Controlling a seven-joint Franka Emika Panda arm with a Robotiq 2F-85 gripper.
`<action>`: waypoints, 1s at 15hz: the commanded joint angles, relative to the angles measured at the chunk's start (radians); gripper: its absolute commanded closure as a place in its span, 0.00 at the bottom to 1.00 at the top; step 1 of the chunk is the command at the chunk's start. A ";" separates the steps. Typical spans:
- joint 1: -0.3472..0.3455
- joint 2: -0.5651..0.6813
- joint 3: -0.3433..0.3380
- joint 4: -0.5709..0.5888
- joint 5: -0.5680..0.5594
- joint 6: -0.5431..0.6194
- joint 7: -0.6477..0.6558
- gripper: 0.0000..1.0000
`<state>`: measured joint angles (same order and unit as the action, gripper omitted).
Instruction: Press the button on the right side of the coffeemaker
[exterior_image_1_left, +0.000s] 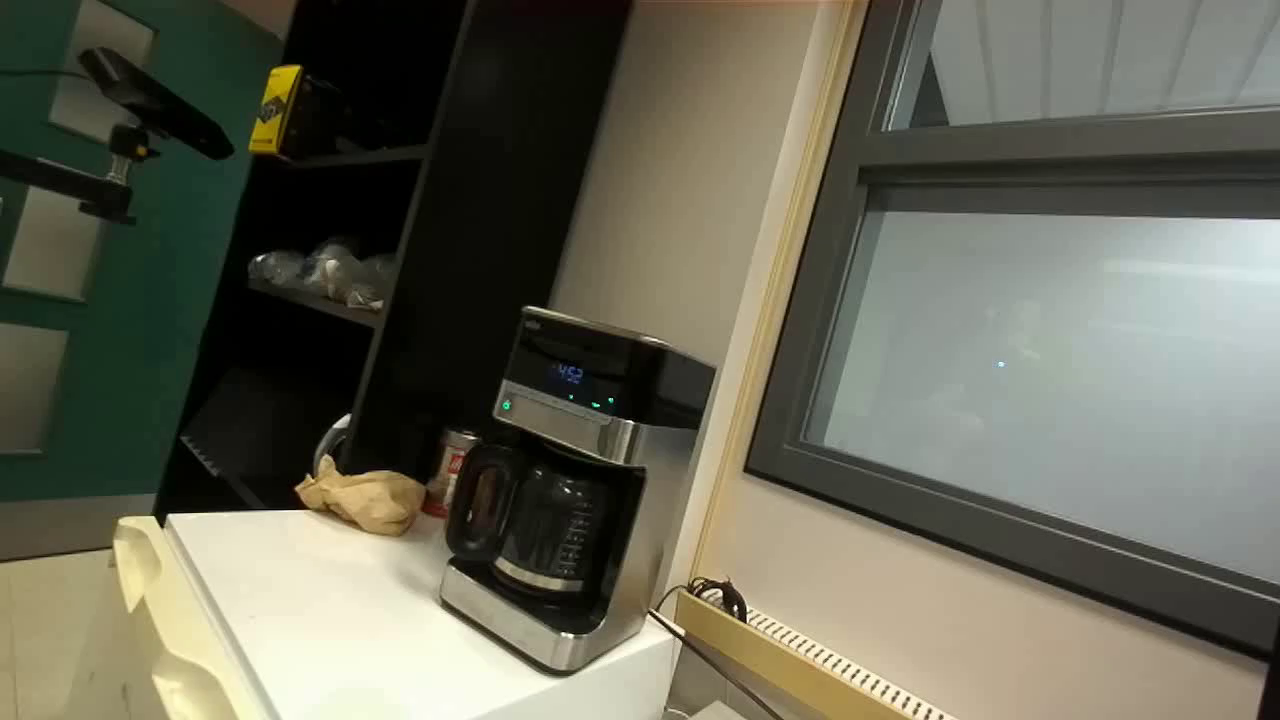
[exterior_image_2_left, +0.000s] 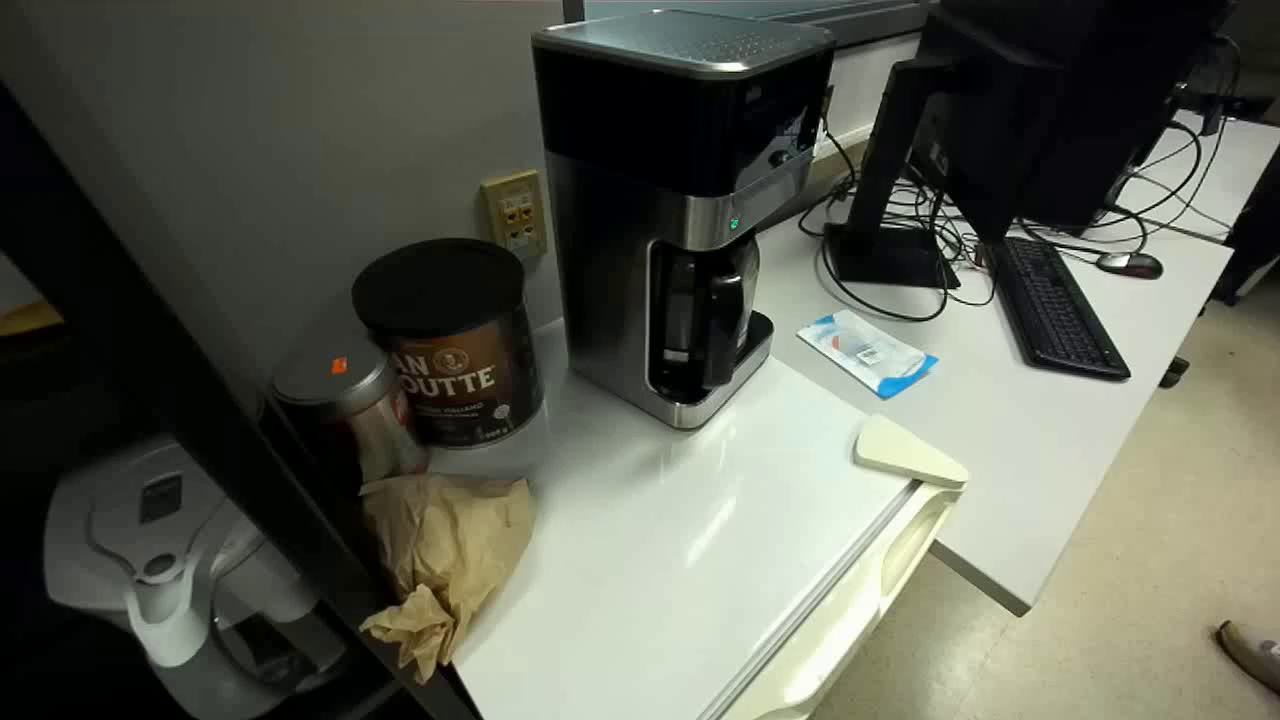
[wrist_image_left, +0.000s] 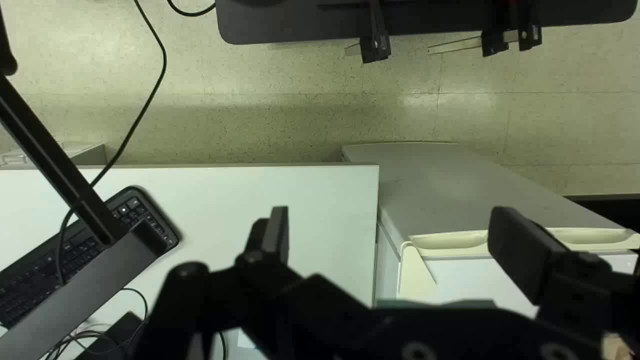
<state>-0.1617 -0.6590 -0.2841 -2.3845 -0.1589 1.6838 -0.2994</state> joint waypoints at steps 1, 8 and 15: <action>-0.002 0.001 0.002 0.002 0.001 -0.002 -0.001 0.00; -0.002 0.001 0.002 0.002 0.001 -0.002 -0.001 0.00; 0.008 0.044 0.015 -0.002 -0.030 0.083 -0.006 0.00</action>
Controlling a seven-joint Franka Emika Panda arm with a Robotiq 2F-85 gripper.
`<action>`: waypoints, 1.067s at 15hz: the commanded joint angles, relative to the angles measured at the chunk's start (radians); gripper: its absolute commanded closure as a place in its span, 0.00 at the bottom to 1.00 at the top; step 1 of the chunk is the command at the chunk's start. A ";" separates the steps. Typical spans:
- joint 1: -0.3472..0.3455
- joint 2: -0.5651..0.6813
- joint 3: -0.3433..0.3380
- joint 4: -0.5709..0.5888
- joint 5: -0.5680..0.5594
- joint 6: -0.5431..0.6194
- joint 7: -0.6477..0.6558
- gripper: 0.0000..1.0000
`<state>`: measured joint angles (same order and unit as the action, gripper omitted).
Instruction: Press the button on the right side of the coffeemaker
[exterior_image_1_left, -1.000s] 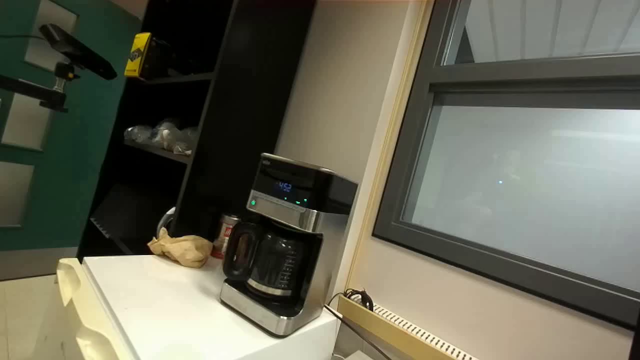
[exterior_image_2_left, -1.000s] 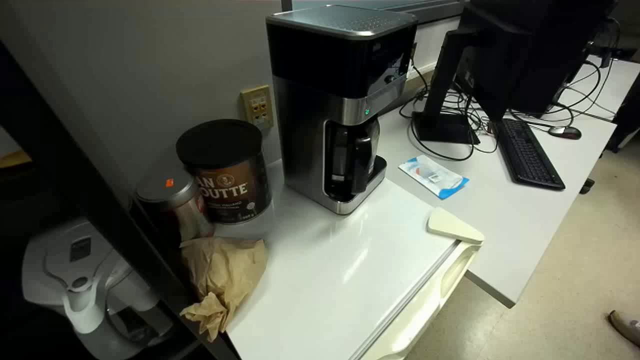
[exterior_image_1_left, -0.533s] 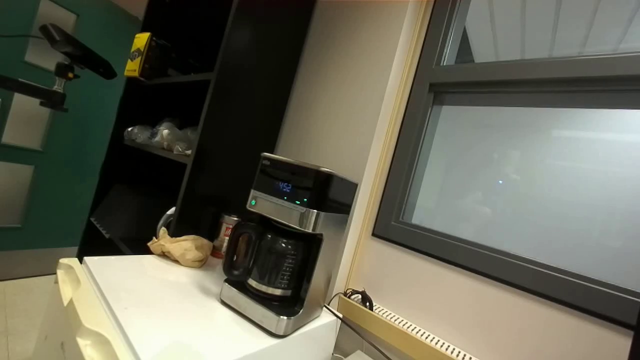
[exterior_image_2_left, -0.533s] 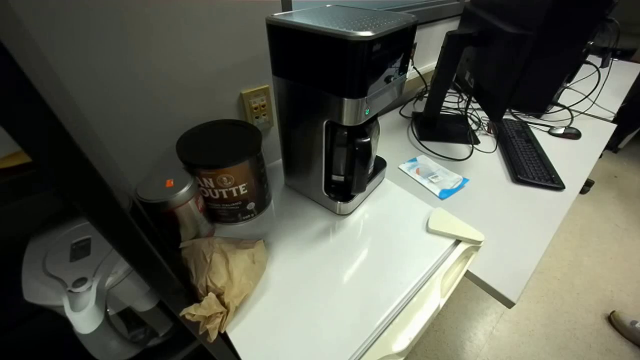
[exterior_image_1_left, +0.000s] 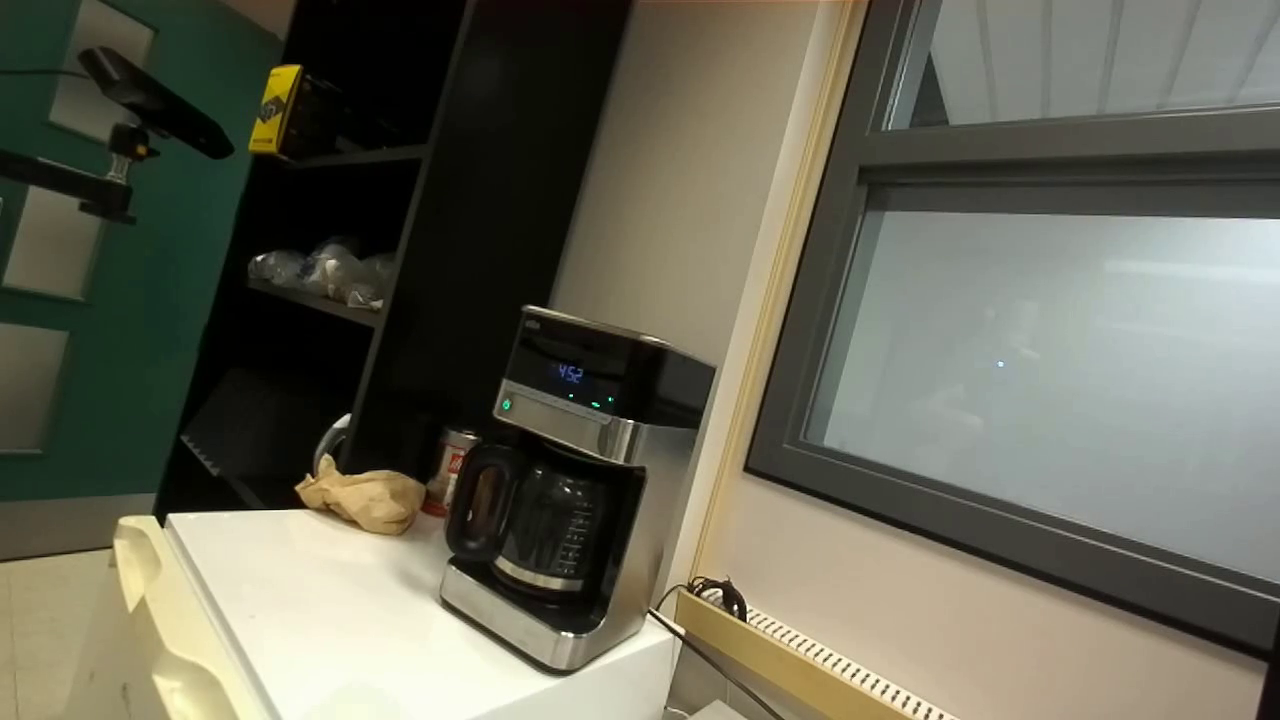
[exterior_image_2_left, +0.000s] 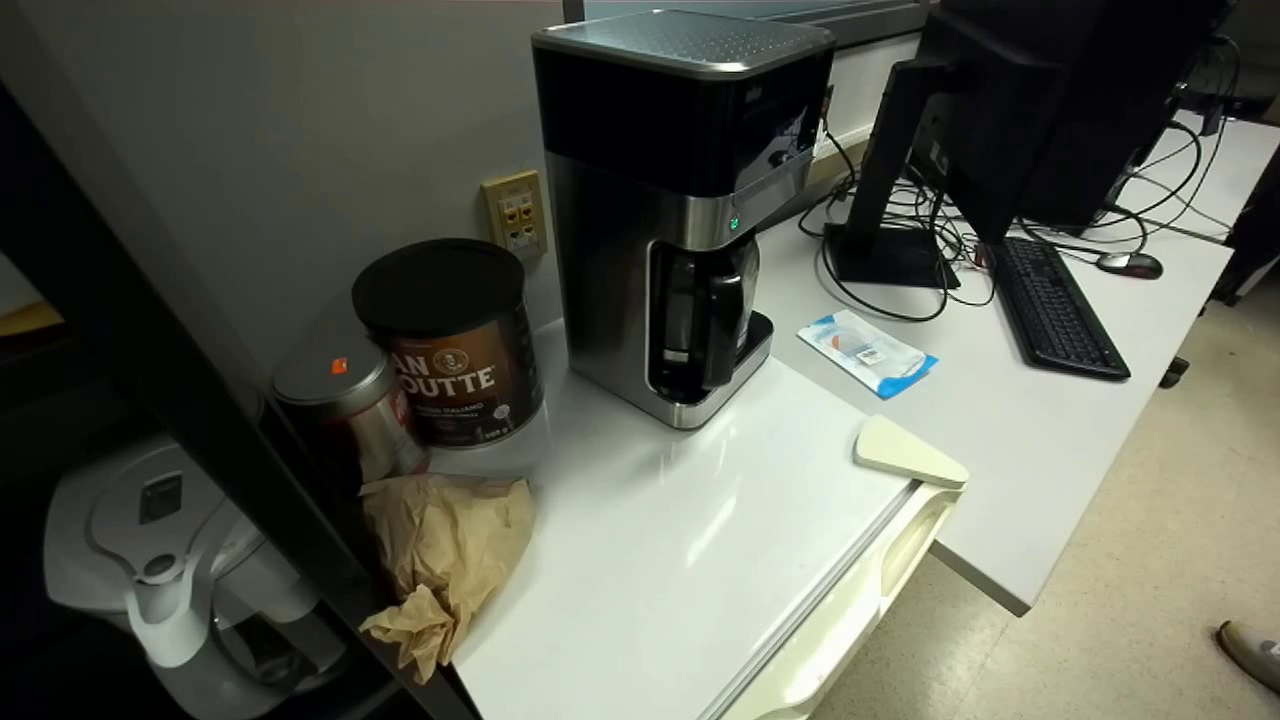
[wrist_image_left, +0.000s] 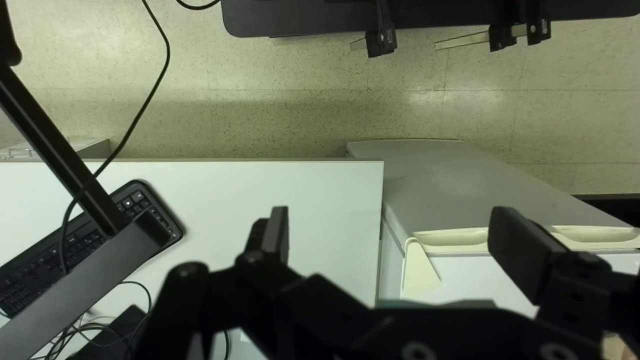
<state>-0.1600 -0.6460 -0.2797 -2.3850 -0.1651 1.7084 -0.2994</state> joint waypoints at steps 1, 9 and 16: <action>0.009 0.043 0.013 -0.003 -0.029 0.086 -0.009 0.00; 0.044 0.163 0.019 -0.024 -0.029 0.358 -0.094 0.00; 0.101 0.303 0.020 -0.030 0.019 0.597 -0.196 0.00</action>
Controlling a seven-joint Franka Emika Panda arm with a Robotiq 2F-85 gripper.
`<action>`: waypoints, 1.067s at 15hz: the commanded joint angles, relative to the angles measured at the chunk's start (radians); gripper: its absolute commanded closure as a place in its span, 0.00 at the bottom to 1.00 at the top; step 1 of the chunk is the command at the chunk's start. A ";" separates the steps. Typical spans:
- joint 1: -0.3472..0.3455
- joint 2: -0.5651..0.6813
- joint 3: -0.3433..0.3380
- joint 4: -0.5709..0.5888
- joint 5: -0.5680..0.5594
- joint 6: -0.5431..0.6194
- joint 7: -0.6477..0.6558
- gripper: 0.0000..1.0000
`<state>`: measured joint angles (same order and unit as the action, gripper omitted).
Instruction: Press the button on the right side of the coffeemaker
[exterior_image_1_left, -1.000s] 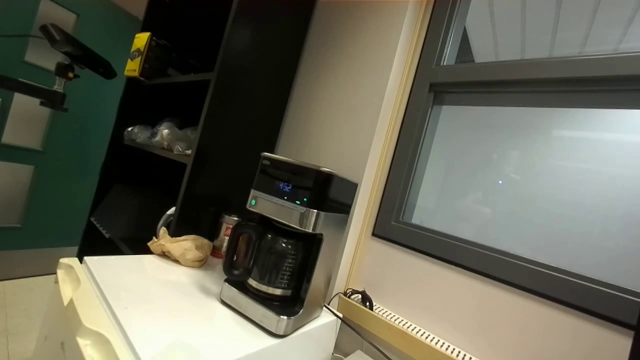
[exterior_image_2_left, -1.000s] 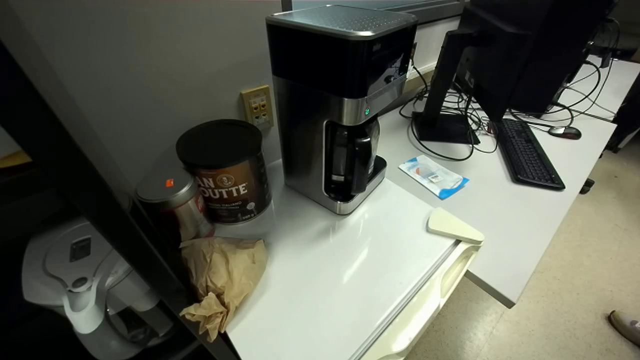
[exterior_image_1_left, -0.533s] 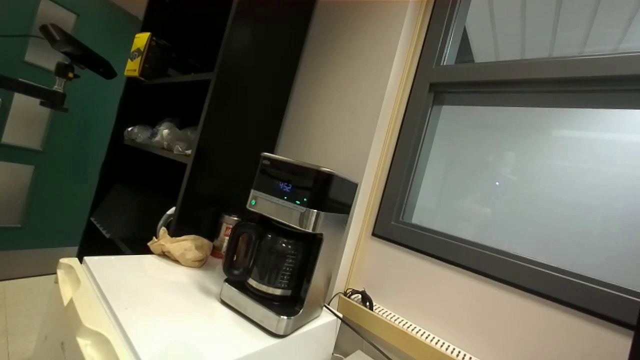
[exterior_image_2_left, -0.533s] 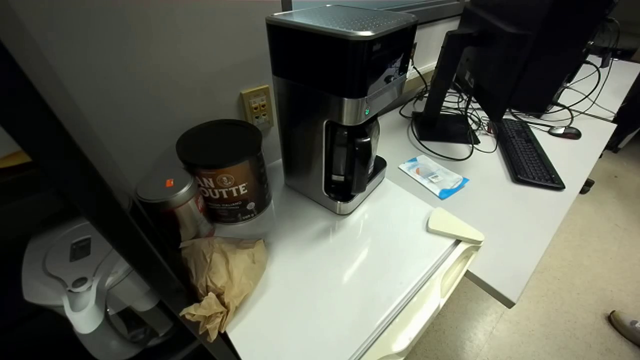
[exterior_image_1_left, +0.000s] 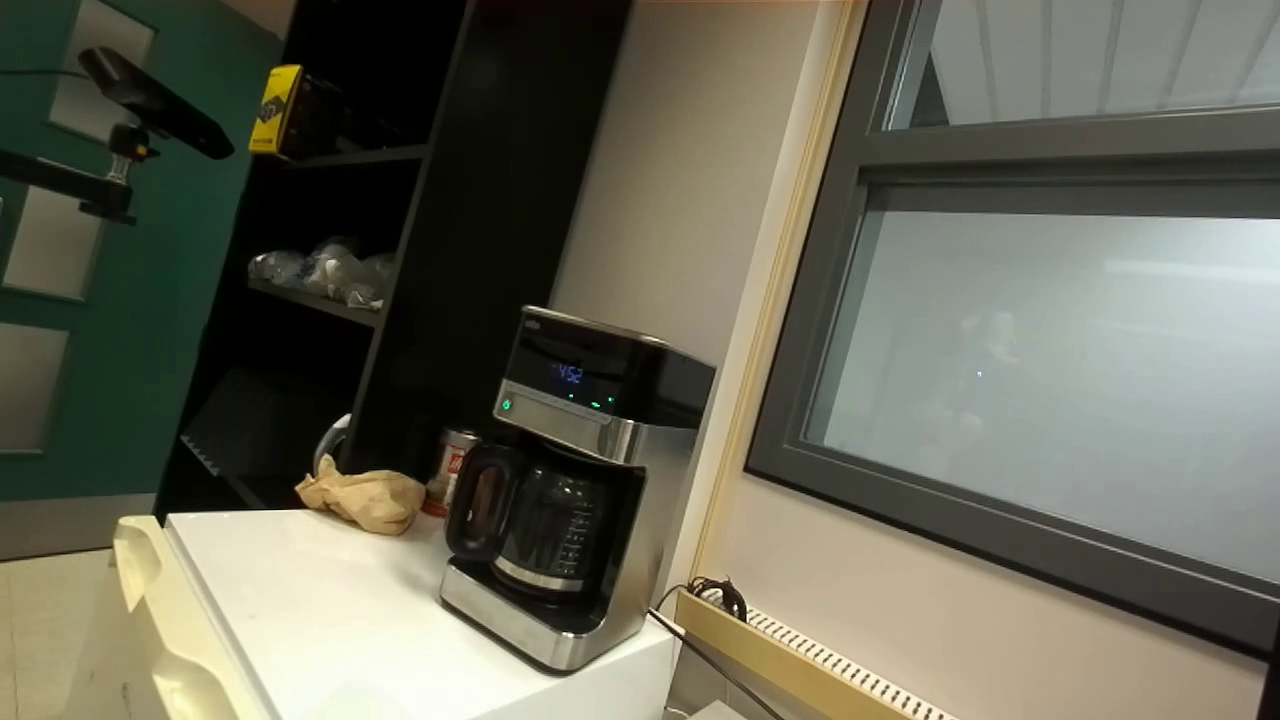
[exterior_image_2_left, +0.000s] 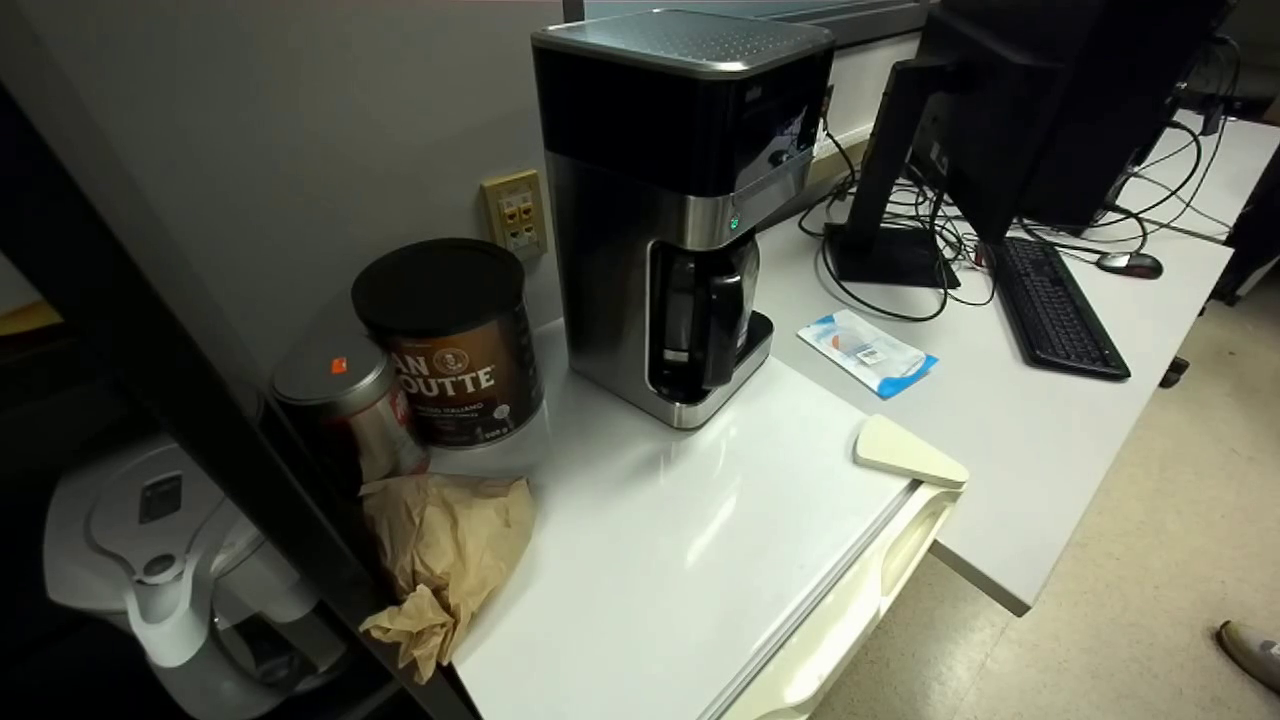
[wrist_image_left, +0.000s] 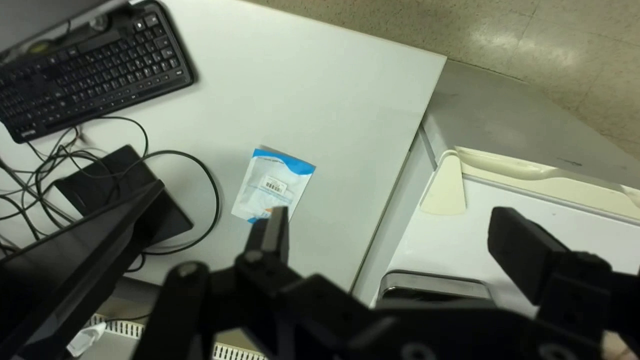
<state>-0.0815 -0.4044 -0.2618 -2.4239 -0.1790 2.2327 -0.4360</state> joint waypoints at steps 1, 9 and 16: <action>0.033 0.083 0.004 0.010 0.044 0.099 -0.072 0.00; 0.098 0.264 0.037 0.045 0.200 0.278 -0.226 0.62; 0.100 0.435 0.120 0.134 0.404 0.431 -0.353 1.00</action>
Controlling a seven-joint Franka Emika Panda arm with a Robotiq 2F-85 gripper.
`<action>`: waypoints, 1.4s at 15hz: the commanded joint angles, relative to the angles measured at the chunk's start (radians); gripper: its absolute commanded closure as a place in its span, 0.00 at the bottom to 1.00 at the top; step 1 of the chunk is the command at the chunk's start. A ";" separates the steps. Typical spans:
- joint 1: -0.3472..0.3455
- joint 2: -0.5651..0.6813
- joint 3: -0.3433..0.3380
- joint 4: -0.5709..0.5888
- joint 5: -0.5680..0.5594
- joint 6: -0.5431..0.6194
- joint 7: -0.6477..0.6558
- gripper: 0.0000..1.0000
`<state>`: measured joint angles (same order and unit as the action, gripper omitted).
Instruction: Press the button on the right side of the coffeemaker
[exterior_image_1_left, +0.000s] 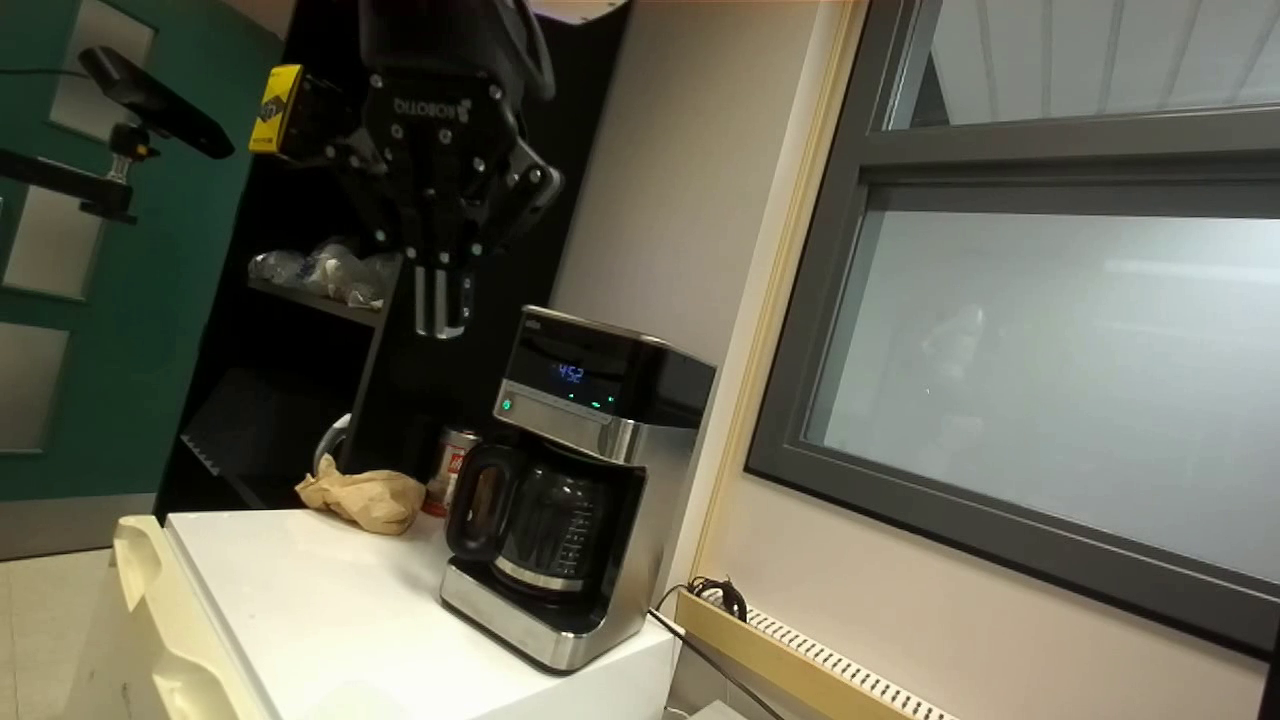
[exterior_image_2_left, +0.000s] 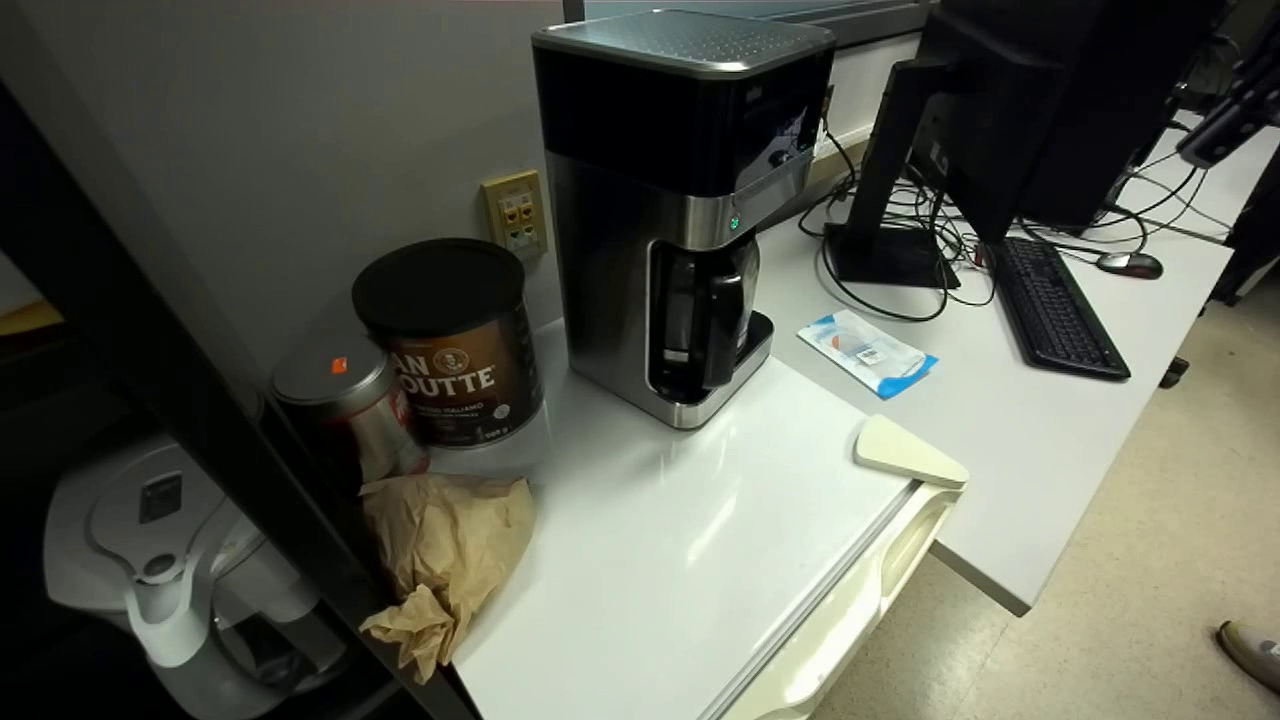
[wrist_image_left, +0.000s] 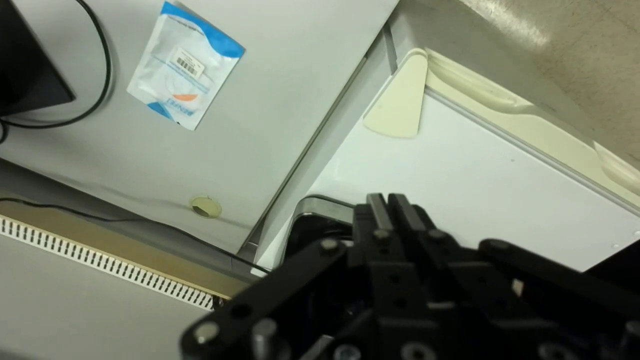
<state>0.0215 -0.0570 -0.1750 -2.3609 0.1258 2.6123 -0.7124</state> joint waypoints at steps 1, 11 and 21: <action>-0.009 0.110 0.049 0.089 0.132 0.068 -0.096 1.00; -0.052 0.351 0.165 0.320 0.399 0.229 -0.259 1.00; -0.093 0.537 0.241 0.514 0.467 0.329 -0.286 1.00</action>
<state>-0.0577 0.4122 0.0400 -1.9269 0.5682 2.9082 -0.9763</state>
